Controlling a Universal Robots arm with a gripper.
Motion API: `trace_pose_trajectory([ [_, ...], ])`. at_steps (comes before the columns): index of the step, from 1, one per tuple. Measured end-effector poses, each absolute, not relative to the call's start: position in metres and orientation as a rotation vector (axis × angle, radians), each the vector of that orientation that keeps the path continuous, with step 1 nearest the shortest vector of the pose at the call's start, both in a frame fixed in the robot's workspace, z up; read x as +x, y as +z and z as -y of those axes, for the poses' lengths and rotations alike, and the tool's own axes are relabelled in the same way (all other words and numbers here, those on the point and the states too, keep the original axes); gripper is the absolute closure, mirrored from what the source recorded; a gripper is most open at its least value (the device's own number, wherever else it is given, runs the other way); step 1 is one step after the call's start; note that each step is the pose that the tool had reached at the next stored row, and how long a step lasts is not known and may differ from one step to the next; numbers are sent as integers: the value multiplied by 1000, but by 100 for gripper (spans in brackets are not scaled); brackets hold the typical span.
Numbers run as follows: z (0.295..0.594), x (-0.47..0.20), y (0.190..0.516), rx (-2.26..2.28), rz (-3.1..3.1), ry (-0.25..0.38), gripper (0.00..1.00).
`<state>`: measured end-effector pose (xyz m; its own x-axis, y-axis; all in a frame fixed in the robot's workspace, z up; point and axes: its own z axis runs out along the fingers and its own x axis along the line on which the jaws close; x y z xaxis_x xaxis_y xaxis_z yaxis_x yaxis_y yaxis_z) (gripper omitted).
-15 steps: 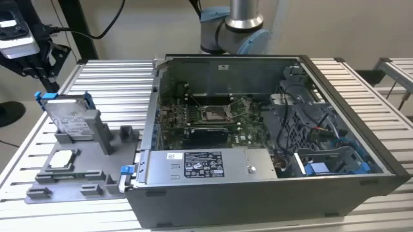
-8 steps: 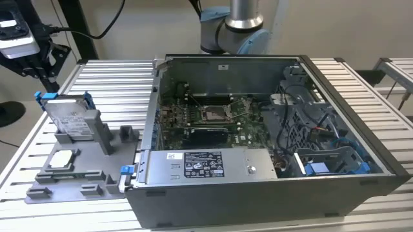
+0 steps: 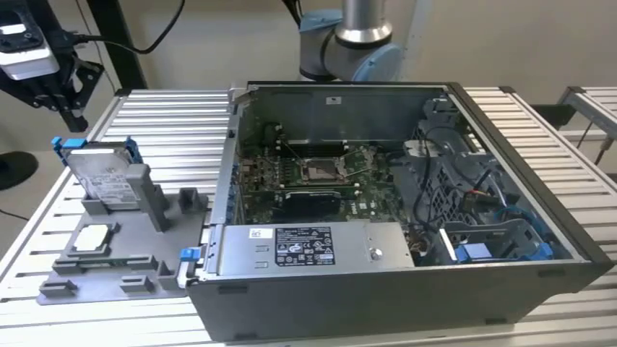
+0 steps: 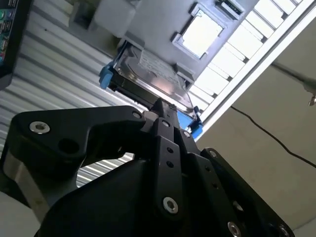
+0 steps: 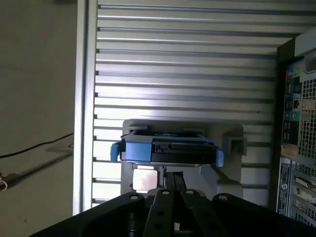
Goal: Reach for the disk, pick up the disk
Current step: 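Reach for the disk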
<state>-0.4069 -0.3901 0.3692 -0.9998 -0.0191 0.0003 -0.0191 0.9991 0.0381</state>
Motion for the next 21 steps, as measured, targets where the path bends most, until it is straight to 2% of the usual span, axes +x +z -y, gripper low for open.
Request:
trace_pose_trajectory([
  [6, 387, -427, 368, 31, 3141, -60, 100],
  [21, 378, -430, 368, 36, 3142, -60, 100],
])
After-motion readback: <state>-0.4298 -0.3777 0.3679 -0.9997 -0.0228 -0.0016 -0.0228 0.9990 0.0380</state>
